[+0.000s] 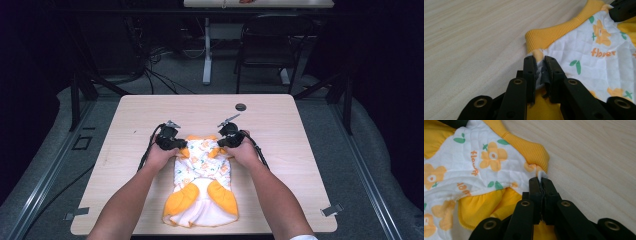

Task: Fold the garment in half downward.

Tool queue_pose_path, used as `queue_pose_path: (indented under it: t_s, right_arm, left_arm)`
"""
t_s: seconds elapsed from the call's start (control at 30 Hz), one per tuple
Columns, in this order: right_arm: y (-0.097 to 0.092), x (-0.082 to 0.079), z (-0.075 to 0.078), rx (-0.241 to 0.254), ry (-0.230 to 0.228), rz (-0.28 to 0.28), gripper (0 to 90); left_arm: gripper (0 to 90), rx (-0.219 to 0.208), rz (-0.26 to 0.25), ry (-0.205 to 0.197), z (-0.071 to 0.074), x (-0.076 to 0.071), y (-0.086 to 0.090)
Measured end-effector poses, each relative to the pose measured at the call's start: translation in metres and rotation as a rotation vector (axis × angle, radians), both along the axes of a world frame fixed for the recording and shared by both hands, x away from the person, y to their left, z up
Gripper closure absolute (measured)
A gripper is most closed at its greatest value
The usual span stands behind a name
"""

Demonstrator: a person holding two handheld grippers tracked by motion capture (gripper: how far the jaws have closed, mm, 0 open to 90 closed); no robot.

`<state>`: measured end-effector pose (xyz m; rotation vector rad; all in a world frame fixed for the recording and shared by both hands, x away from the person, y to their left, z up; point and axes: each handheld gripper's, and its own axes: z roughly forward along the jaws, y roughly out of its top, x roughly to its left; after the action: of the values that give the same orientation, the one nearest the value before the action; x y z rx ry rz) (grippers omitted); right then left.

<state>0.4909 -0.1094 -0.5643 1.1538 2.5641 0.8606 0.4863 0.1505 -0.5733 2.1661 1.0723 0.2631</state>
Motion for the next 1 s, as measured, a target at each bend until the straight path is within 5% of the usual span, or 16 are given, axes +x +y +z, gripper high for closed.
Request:
queue_pose_path:
  t_s: [0.63, 1.0]
  right_arm:
    - [-0.003, -0.006, 0.015, 0.025, -0.033, 0.013, 89.0]
    - [-0.006, -0.015, 0.038, 0.071, -0.077, 0.017, 89.1]
  left_arm:
    - [88.0, -0.026, -0.007, -0.024, 0.015, -0.007, 0.002]
    - [88.3, -0.056, -0.021, -0.071, 0.040, -0.013, 0.011]
